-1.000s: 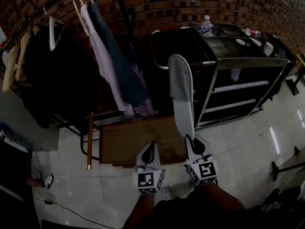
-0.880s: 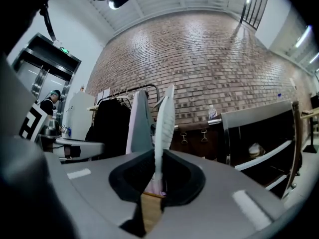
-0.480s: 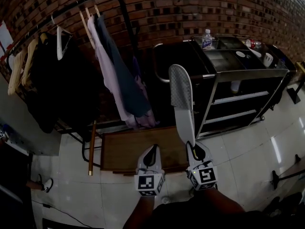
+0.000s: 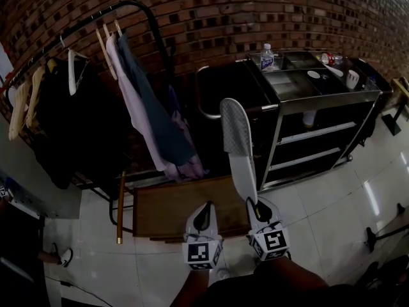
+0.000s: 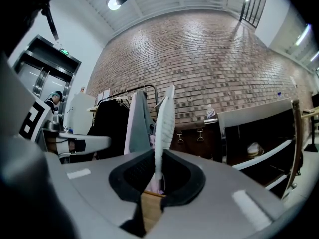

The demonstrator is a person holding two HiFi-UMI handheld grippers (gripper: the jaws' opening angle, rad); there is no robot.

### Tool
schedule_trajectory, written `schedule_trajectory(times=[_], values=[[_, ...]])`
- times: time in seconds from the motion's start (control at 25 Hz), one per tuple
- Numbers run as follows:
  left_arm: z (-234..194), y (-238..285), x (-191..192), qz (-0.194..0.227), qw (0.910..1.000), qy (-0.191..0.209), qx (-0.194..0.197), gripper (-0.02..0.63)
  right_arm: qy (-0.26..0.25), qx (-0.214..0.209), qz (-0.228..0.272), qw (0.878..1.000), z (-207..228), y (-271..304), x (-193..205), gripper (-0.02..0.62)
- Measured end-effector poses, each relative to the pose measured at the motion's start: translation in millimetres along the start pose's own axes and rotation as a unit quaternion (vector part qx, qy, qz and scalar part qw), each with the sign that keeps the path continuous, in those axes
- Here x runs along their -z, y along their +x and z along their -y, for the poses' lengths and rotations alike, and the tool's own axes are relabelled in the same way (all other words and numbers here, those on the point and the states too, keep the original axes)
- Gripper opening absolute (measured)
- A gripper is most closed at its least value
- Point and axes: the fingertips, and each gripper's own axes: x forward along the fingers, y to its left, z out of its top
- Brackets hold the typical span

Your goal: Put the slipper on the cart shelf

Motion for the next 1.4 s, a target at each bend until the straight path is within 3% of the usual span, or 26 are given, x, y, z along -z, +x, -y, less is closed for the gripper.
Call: schedule_trajectory(times=[0.4, 0.84, 1.16, 1.4], values=[[46, 38, 19, -0.016, 0.9998, 0.004, 0.012, 0.017, 0.010, 0.013, -0.027, 1.000, 63, -17, 25, 0.038], [117, 114, 35, -0.031, 0.9993, -0.021, -0.007, 0.017, -0.009, 0.005, -0.121, 0.993, 168, -63, 81, 0.038], [174, 164, 73, -0.065, 0.9975, -0.024, 0.016, 0.017, 0.032, 0.042, -0.173, 0.984, 255, -88, 118, 0.038], [200, 207, 66, -0.059, 0.9980, -0.009, 0.019, 0.017, 0.058, 0.052, -0.196, 0.978, 318, -65, 139, 0.038]])
